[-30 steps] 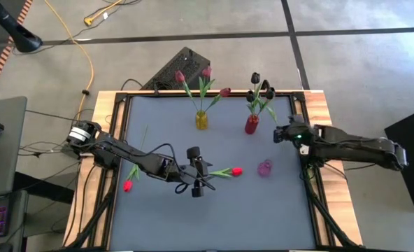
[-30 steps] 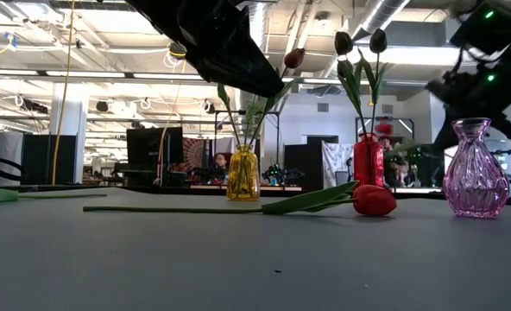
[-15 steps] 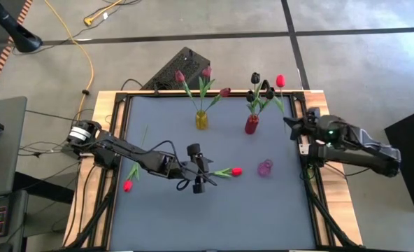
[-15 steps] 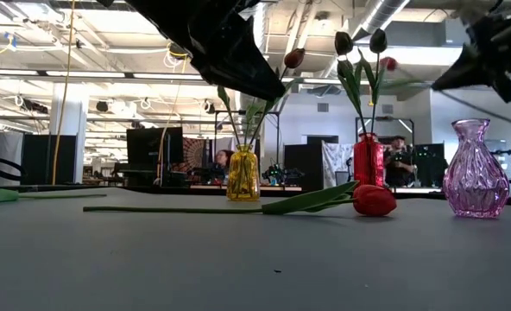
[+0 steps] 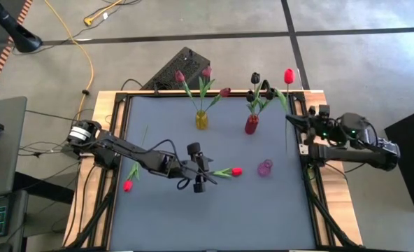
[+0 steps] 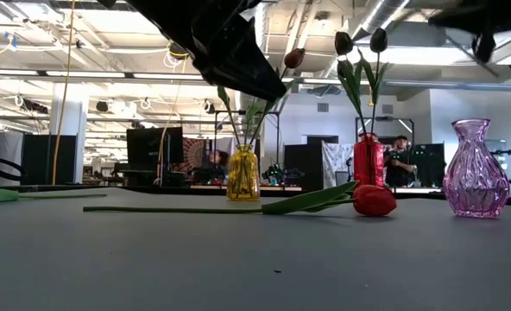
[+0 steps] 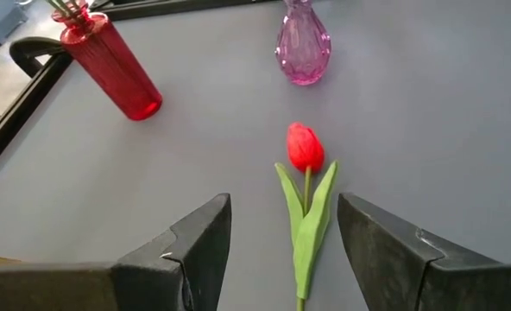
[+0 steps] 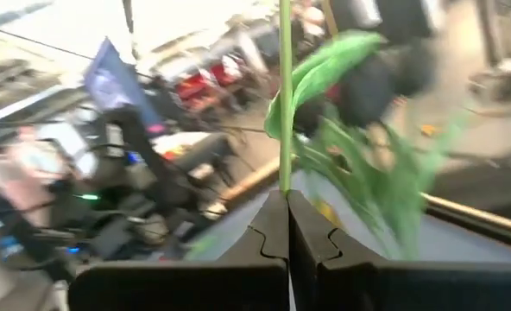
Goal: Sort flowers into vase by color
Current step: Put the right red flower into the purple vase
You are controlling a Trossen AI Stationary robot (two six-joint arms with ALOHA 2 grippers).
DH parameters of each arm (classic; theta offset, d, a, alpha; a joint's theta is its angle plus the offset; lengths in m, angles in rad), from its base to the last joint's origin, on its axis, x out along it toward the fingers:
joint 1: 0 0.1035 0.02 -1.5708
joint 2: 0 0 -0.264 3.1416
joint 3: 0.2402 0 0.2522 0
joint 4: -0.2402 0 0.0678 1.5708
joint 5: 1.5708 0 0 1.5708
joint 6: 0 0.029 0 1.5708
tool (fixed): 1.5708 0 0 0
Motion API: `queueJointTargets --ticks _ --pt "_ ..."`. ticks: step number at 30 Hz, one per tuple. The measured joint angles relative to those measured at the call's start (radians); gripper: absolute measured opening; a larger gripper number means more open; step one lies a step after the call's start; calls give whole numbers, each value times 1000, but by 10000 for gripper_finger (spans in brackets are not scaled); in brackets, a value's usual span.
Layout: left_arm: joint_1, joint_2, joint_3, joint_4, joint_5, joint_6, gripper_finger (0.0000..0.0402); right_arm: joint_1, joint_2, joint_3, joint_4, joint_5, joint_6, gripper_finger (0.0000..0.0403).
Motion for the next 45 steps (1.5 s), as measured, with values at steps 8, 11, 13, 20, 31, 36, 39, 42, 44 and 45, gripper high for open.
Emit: queueJointTargets --ticks 8,11,13,20,31,36,39,42,44,45 --pt "8 0 0 24 12 1 203 124 -1 -48 220 -129 -83 17" --pt "15 0 0 27 25 1 203 182 1 -110 338 -208 -146 17" --pt "15 0 0 27 25 1 203 223 0 -152 422 -237 -189 17" --pt "14 0 0 28 27 0 203 359 0 -269 513 -217 -326 17" --pt "18 0 0 69 52 8 203 413 0 -381 676 -128 -451 17" --pt "25 0 0 71 74 8 203 413 0 -410 667 -126 -451 17" --pt "27 0 0 71 75 8 203 413 0 -410 644 -118 -459 17" --pt "26 0 0 71 77 7 203 413 0 -410 636 -98 -463 17" --pt "26 0 0 71 77 7 203 413 0 -410 624 -97 -474 17" --pt "26 0 0 71 77 7 203 413 0 -410 616 -97 -475 17"
